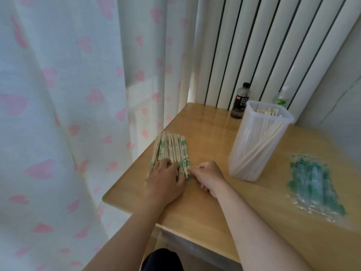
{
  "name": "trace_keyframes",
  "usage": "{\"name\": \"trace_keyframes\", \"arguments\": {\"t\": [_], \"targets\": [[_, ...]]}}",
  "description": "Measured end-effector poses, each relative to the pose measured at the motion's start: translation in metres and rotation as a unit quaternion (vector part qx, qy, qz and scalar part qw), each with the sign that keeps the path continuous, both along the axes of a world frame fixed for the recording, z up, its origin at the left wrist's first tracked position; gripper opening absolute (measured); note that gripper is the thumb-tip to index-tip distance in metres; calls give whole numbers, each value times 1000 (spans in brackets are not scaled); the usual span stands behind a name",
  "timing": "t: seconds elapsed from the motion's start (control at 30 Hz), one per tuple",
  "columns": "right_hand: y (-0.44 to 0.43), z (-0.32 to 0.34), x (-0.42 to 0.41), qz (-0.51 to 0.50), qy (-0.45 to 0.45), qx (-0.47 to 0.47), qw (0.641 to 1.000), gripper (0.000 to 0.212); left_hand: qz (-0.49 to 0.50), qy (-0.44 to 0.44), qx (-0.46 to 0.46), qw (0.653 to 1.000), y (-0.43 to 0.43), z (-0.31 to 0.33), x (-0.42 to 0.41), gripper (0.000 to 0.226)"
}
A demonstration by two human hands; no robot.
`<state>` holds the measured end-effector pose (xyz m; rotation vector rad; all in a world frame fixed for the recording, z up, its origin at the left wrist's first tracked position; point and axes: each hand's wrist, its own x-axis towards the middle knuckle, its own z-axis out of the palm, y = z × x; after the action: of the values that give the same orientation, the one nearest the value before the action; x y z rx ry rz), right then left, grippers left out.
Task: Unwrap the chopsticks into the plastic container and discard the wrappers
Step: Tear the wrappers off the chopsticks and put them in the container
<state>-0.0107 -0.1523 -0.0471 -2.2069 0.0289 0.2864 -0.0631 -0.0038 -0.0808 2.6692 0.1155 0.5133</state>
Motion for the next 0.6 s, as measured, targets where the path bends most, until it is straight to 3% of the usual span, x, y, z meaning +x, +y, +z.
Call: {"name": "trace_keyframes", "arguments": {"t": [0.17, 0.6], "targets": [[-1, 0, -2, 28, 0, 10, 1000, 38, 7, 0, -4, 1000, 1, -1, 0, 37], [-6, 5, -9, 59, 1, 15, 998, 27, 17, -14, -16, 1000, 0, -2, -1, 32]]}}
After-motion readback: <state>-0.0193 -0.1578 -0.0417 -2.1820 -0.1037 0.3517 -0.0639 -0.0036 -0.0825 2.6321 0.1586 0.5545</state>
